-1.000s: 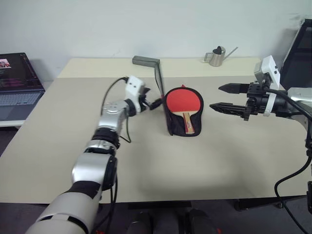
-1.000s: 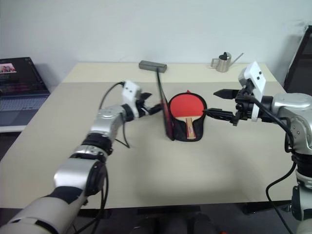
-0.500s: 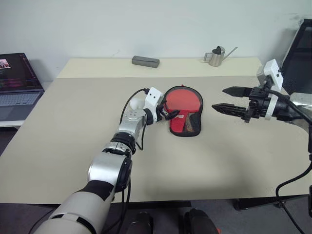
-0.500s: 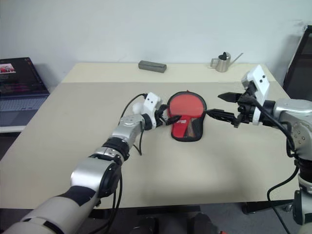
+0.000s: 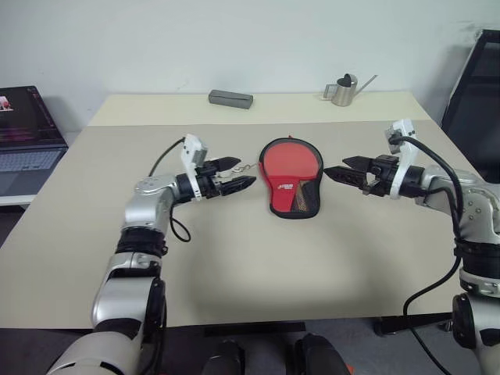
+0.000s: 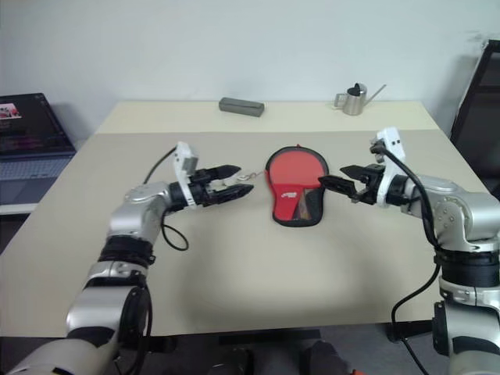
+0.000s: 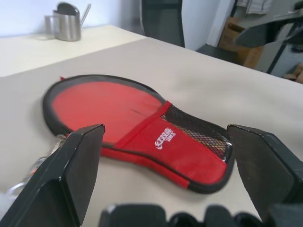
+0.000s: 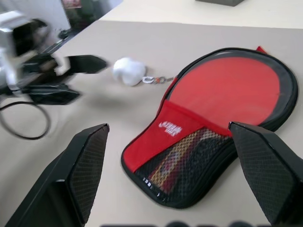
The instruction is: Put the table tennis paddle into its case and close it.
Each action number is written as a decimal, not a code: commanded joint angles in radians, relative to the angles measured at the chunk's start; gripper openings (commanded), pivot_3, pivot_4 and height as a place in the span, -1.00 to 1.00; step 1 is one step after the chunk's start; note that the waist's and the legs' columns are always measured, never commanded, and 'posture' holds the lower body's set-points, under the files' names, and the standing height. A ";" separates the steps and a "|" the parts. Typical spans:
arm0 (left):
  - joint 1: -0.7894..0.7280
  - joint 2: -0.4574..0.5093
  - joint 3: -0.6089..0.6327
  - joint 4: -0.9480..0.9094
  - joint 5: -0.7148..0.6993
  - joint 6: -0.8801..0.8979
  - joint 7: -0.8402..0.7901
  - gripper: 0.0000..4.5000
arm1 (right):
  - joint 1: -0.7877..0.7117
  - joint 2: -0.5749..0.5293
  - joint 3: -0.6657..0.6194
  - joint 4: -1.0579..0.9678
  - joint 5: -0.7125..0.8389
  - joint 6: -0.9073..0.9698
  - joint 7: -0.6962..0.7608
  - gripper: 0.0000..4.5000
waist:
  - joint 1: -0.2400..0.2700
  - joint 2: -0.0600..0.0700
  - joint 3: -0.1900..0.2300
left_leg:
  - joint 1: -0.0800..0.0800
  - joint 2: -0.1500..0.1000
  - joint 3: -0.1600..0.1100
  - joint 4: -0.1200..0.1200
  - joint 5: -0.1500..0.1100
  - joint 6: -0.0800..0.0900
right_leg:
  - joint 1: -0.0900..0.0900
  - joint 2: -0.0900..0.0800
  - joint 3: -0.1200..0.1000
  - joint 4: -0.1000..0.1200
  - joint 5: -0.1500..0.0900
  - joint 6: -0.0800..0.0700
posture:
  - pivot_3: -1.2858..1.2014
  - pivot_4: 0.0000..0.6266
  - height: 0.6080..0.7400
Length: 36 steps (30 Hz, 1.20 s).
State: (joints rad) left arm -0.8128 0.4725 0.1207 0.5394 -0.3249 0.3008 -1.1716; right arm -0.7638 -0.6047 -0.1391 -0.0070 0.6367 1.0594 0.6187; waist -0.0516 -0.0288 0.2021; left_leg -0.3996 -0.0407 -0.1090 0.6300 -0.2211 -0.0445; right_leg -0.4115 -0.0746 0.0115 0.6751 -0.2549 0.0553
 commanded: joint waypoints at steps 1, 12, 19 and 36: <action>0.075 0.073 0.043 -0.238 -0.093 0.114 -0.009 1.00 | -0.062 0.045 0.025 0.132 -0.078 -0.088 -0.040 0.97 | -0.006 0.000 0.000 | 0.001 0.000 0.000 0.000 0.000 0.000 | 0.000 0.000 0.000 0.000 0.000 0.000 | 0.03 -0.52 1.00; 0.208 0.183 0.098 -0.484 -0.208 0.240 0.050 1.00 | -0.157 0.166 0.117 0.454 -0.238 -0.254 -0.019 0.97 | -0.005 0.000 0.000 | 0.001 0.000 0.001 0.000 0.000 0.000 | 0.000 0.001 0.001 0.001 0.000 0.000 | 0.03 -0.52 1.00; 0.219 0.209 0.113 -0.511 -0.234 0.248 0.081 1.00 | -0.195 0.226 0.155 0.651 -0.337 -0.382 -0.007 0.97 | -0.005 0.000 0.000 | 0.002 0.000 0.001 0.000 0.000 0.000 | 0.000 0.001 0.001 0.001 0.000 -0.001 | 0.03 -0.52 1.00; 0.223 0.210 0.102 -0.501 -0.240 0.232 0.104 1.00 | -0.291 0.337 0.141 0.968 -0.443 -0.545 -0.014 0.80 | -0.026 0.000 0.000 | 0.006 0.002 0.002 0.000 0.000 0.000 | 0.001 0.003 0.003 0.004 0.002 -0.003 | 0.03 -0.52 1.00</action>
State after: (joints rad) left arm -0.5867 0.6665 0.2047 0.0721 -0.5491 0.5534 -1.0709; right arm -1.0423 -0.2810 0.0090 0.9454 0.2036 0.5183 0.6077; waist -0.0777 -0.0293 0.2018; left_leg -0.3936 -0.0387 -0.1067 0.6297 -0.2209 -0.0448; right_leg -0.4100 -0.0715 0.0149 0.6789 -0.2530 0.0520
